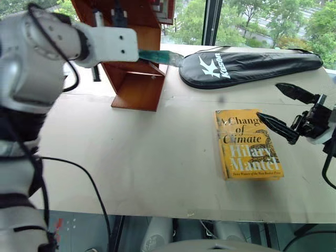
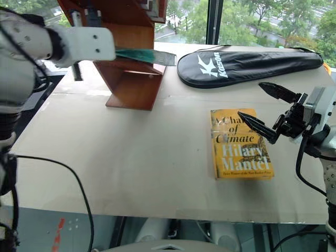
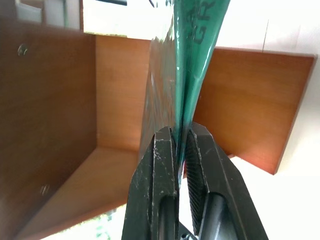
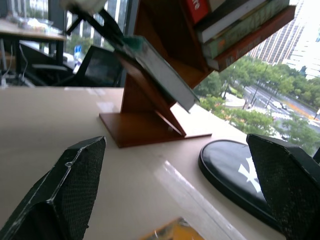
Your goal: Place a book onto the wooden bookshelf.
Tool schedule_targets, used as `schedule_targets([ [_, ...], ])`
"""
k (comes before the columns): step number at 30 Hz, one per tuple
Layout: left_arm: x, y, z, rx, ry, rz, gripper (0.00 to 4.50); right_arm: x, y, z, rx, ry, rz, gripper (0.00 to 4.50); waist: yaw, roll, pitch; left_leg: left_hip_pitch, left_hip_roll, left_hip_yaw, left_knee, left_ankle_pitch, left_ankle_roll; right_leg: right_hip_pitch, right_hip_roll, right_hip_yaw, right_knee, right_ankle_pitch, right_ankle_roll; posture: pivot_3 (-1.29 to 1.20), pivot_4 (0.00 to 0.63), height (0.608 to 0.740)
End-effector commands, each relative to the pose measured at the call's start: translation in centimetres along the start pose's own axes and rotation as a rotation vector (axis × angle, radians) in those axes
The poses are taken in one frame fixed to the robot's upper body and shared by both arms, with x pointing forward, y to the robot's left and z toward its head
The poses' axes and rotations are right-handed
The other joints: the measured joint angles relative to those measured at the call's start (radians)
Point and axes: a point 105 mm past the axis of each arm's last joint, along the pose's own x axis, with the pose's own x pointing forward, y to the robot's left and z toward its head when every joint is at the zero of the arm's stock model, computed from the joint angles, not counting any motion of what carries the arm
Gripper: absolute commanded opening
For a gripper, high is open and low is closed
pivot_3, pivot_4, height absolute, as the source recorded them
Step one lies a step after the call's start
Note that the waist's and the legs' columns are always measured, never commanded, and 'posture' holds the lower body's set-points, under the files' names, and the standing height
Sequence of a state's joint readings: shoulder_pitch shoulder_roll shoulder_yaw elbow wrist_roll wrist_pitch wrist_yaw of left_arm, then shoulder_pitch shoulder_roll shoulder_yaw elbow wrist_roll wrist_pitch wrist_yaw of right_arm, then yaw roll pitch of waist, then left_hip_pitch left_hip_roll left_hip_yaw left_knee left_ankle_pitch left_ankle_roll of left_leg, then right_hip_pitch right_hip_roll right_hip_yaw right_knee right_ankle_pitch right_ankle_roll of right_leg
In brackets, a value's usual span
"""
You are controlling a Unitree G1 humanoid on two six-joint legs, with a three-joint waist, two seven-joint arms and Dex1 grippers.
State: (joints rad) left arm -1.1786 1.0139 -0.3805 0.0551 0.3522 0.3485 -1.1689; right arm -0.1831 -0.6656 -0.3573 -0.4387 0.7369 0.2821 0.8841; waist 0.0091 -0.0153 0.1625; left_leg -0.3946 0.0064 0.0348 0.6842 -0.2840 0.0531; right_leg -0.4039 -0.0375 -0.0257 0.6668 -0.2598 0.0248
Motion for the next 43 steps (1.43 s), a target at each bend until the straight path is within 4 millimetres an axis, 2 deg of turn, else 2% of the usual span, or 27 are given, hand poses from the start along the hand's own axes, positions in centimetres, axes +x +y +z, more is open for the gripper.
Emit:
schedule_targets([
  [1,0.9,-0.2,-2.0,-0.027,0.067,-0.022,0.05,0.5,0.4,1.1,-0.028,-0.033,-0.004,4.50,0.000,0.000,0.000,0.000,0.000,0.000,0.000,0.000,0.000,0.000,0.000,0.000,0.001,0.000,0.000,0.00,0.150,0.740],
  [6,0.6,-0.6,-1.7,-0.101,-0.010,-0.048,0.05,0.4,0.4,0.8,-0.023,-0.015,-0.022,4.50,0.003,0.001,-0.001,0.003,0.000,0.000,0.001,-0.002,0.003,0.000,-0.004,0.000,0.006,0.000,0.000,0.00,0.150,0.740],
  [7,0.3,-0.6,-1.8,-0.113,-0.020,-0.042,0.78,0.4,0.4,0.8,-0.024,-0.016,-0.022,4.50,0.001,0.001,-0.001,0.003,0.000,0.000,0.002,-0.002,0.004,0.000,-0.005,0.000,0.007,0.000,0.000,0.00,0.150,0.740],
  [8,-0.1,-0.3,-2.0,-0.117,-0.025,-0.020,0.99,0.5,0.3,0.9,-0.025,-0.017,-0.022,4.50,-0.001,0.001,-0.001,0.004,0.000,0.001,0.002,-0.002,0.004,0.000,-0.005,0.002,0.008,0.000,0.000,0.00,0.150,0.740],
  [10,-1.6,0.5,-1.6,-0.172,-0.104,0.042,2.00,0.6,0.3,1.0,-0.026,-0.018,-0.022,4.50,-0.007,0.001,0.000,0.005,0.000,0.002,0.002,-0.002,0.004,0.000,-0.005,0.003,0.010,0.000,0.000,0.00,0.150,0.740],
  [12,-3.3,-0.4,-1.5,-0.224,-0.162,0.014,2.69,0.6,0.2,1.0,-0.027,-0.017,-0.023,4.50,-0.013,0.000,0.000,0.003,0.000,0.002,0.002,-0.002,0.004,-0.002,-0.005,0.003,0.010,0.000,0.000,0.00,0.150,0.740],
  [14,-5.4,-1.2,-0.4,-0.372,-0.290,-0.004,2.69,0.5,0.2,0.9,-0.026,-0.010,-0.018,4.50,-0.020,-0.001,0.000,-0.004,0.000,0.003,0.002,0.000,0.000,-0.008,-0.006,0.003,0.010,0.000,0.000,0.00,0.150,0.740],
  [16,-7.5,-2.2,2.1,-0.549,-0.471,-0.064,2.69,0.4,0.0,0.7,-0.022,0.000,-0.018,4.50,-0.020,-0.001,0.000,-0.005,0.000,0.003,0.003,0.000,-0.001,-0.008,-0.007,0.002,0.009,0.000,0.000,0.00,0.150,0.740],
  [19,-8.8,-4.2,5.6,-0.768,-0.677,-0.202,2.69,0.3,-0.2,0.4,-0.018,0.010,-0.014,4.50,-0.008,-0.001,0.000,-0.008,0.000,0.001,0.003,0.000,0.000,-0.007,-0.009,-0.002,0.005,-0.001,0.002,0.00,0.150,0.740],
  [24,-5.5,-9.9,8.4,-0.925,-0.766,-0.266,2.69,-0.7,-0.6,-0.4,-0.027,0.087,-0.028,4.50,0.004,-0.001,0.000,-0.003,-0.002,0.000,0.002,0.000,0.000,-0.003,-0.009,-0.001,0.005,-0.001,0.002,0.00,0.150,0.740],
  [26,-3.9,-12.5,8.5,-1.093,-0.773,-0.301,2.69,-2.1,-0.8,-1.0,-0.025,0.147,-0.055,4.50,0.006,-0.001,0.000,-0.002,-0.002,0.000,0.002,0.000,0.000,-0.003,-0.009,0.000,0.007,-0.001,0.002,0.00,0.150,0.740],
  [28,-3.1,-15.0,8.2,-1.126,-0.734,-0.285,2.69,-4.2,-1.1,-1.6,-0.015,0.228,-0.088,4.50,0.006,-0.001,0.000,-0.002,-0.002,-0.001,0.002,0.000,0.000,-0.003,-0.009,-0.001,0.007,-0.001,0.002,0.00,0.150,0.740],
  [30,-2.5,-17.4,6.7,-1.202,-0.670,-0.267,2.69,-7.3,-1.4,-2.7,-0.012,0.356,-0.131,4.50,0.006,-0.001,0.000,-0.002,-0.002,-0.001,0.002,0.000,0.000,-0.003,-0.010,-0.001,0.006,-0.001,0.001,0.00,0.150,0.740],
  [31,-2.4,-18.0,6.2,-1.227,-0.653,-0.264,2.69,-8.3,-1.4,-2.9,-0.011,0.389,-0.141,4.50,0.006,-0.001,0.000,-0.002,-0.002,-0.001,0.001,0.000,0.000,-0.003,-0.010,0.000,0.006,-0.001,0.001,0.00,0.150,0.740],
  [35,-3.0,-21.5,1.9,-1.235,-0.505,-0.243,2.69,-14.8,-2.0,-3.4,-0.016,0.620,-0.243,4.50,0.006,0.002,-0.002,0.000,-0.002,0.000,0.001,-0.001,0.001,-0.001,-0.011,-0.001,0.005,-0.001,0.000,0.00,0.150,0.740],
  [37,-3.2,-22.5,0.0,-1.235,-0.456,-0.229,2.69,-17.6,-2.3,-3.8,-0.016,0.723,-0.294,4.50,0.006,0.002,-0.002,0.005,-0.002,0.000,-0.001,-0.003,0.005,0.003,-0.011,-0.001,0.004,-0.001,0.000,0.00,0.150,0.740],
  [39,-3.3,-22.8,-0.7,-1.218,-0.448,-0.233,2.69,-19.6,-2.4,-4.3,-0.004,0.791,-0.322,4.50,0.006,0.002,-0.002,0.008,-0.002,0.000,-0.002,-0.003,0.005,0.007,-0.011,-0.001,0.001,-0.003,-0.004,0.00,0.150,0.740],
  [43,-3.2,-22.6,-0.8,-1.231,-0.478,-0.243,2.69,-21.1,-2.2,-4.8,-0.005,0.851,-0.325,4.50,0.006,0.003,-0.002,0.012,-0.001,0.000,-0.003,-0.003,0.006,0.012,-0.013,-0.001,-0.004,-0.001,-0.008,0.00,0.150,0.740],
])
